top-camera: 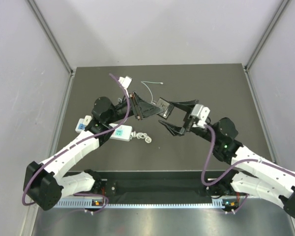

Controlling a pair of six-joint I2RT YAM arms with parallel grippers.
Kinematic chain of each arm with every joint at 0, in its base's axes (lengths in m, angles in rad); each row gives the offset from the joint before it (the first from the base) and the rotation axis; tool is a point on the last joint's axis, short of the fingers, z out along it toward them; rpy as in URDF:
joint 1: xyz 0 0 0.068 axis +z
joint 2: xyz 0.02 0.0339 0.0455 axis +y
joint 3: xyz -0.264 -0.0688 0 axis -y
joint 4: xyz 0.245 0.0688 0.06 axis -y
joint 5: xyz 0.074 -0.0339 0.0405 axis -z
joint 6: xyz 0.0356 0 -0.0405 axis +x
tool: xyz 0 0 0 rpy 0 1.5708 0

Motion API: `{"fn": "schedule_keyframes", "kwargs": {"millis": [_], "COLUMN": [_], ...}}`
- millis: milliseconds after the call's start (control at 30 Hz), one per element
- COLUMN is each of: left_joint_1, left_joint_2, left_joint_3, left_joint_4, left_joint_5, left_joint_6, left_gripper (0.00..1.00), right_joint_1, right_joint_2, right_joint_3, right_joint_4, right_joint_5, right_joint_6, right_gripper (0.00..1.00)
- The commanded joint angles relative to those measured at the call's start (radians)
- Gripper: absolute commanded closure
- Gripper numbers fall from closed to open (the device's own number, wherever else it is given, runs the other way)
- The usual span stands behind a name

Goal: Insert the plug

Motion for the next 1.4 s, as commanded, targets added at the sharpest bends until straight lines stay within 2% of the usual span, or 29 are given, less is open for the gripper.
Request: {"fn": "schedule_keyframes", "kwargs": {"millis": [0,100,200,400,500,700,1033,1367], "left_joint_1": [0.006,0.004,0.004,0.002,0.002,0.001,-0.004,-0.005], "left_joint_2": [-0.029,-0.025,-0.007,0.058,0.084,0.084,0.076,0.076], "left_joint_3": [-0.001,0.008,0.018,-0.001,0.004,0.001,-0.007,-0.010], "left_joint_4": [0.250,0.296,0.339,0.564,0.612,0.588,0.531,0.503], "left_joint_5": [0.014,0.023,0.012,-0.014,-0.014,-0.009,-0.002,-0.025], "left_joint_6": [0.091,0.132,0.146,0.031,0.008,0.042,0.089,0.105], "left_gripper": [1.00,1.00,1.00,1.00,1.00,1.00,1.00,1.00], "right_joint_1": [0.009,0.000,-0.007,-0.005,-0.007,-0.007,-0.007,-0.008], "right_joint_2": [-0.097,-0.168,-0.186,-0.151,-0.124,-0.050,0.017,0.014], "right_joint_3": [-0.043,-0.115,-0.120,-0.102,-0.091,-0.051,-0.013,-0.043], "right_joint_4": [0.048,0.148,0.167,0.236,0.279,0.313,0.357,0.406], "right_joint_5": [0.068,0.184,0.269,0.373,0.406,0.404,0.401,0.351], "right_joint_6": [0.236,0.500,0.667,0.885,0.933,0.998,0.984,0.990], "right_gripper": [0.18,0.15,0.14,0.14,0.14,0.17,0.19,0.18]}}
